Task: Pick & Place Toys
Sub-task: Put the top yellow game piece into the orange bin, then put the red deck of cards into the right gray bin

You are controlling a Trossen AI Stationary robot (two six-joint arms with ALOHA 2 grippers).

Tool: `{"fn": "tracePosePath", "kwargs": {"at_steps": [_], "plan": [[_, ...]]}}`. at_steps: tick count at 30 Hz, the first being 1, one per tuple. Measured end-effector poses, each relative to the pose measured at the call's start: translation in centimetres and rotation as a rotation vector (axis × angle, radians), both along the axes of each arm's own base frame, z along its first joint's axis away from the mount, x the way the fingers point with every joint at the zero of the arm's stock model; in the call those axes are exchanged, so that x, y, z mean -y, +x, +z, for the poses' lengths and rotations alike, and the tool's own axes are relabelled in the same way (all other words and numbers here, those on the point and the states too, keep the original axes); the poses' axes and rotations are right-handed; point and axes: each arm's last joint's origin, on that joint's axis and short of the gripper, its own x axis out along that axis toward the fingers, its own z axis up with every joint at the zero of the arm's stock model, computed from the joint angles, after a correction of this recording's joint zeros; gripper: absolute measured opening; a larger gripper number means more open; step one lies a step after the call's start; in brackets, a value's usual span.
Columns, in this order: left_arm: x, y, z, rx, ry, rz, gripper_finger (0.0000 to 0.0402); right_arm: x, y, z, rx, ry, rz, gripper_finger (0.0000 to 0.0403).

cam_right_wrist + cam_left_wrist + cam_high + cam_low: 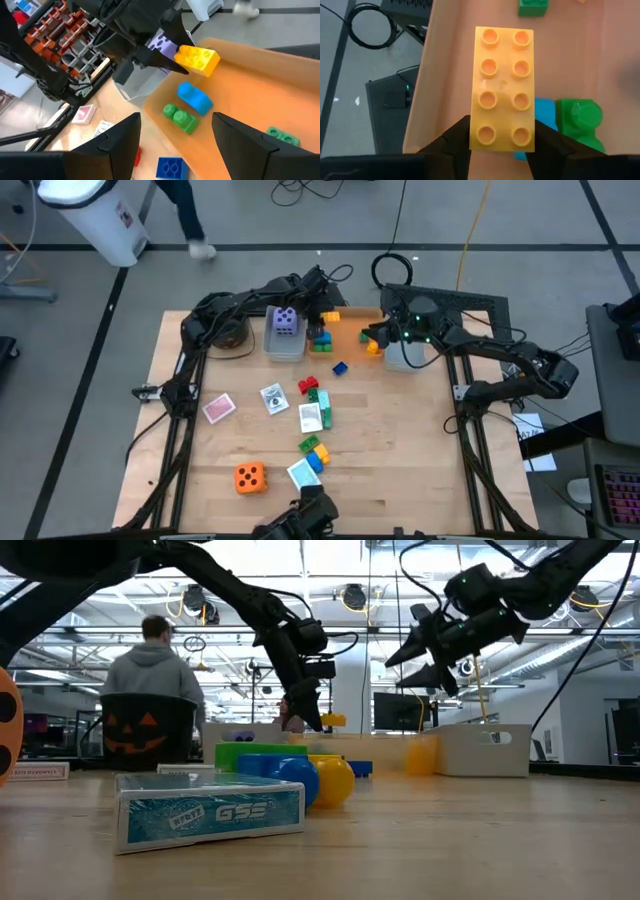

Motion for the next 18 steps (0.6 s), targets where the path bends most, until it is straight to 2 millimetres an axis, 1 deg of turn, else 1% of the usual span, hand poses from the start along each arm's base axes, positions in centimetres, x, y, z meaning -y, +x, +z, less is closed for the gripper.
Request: {"fn": "tracePosePath", "kwargs": {"at_steps": [3,6,10,14,18], "plan": [[-0.04,0.05,-0.17,-0.003,0.005,-0.009,0.0175,-0.01,-0.01,0.00,0.009,-0.003,-0.001,0.0235],[-0.08,0.11,-0.60,-0.012,-0.005,-0.005,0.0169,-0.01,-0.01,0.01,0.009,-0.018,0.004,0.0235],[-0.22,0.23,-0.99,-0.017,0.001,0.011,0.0129,0.04,0.05,0.24,0.026,-0.038,0.005,0.0235],[-0.43,0.37,-0.85,-0.002,0.025,0.031,0.0086,0.05,0.06,0.25,0.027,-0.041,0.006,0.0235],[-0.62,0.46,-0.74,0.024,0.015,0.073,0.0060,0.05,0.06,0.24,0.021,-0.056,0.011,0.0235]]}}
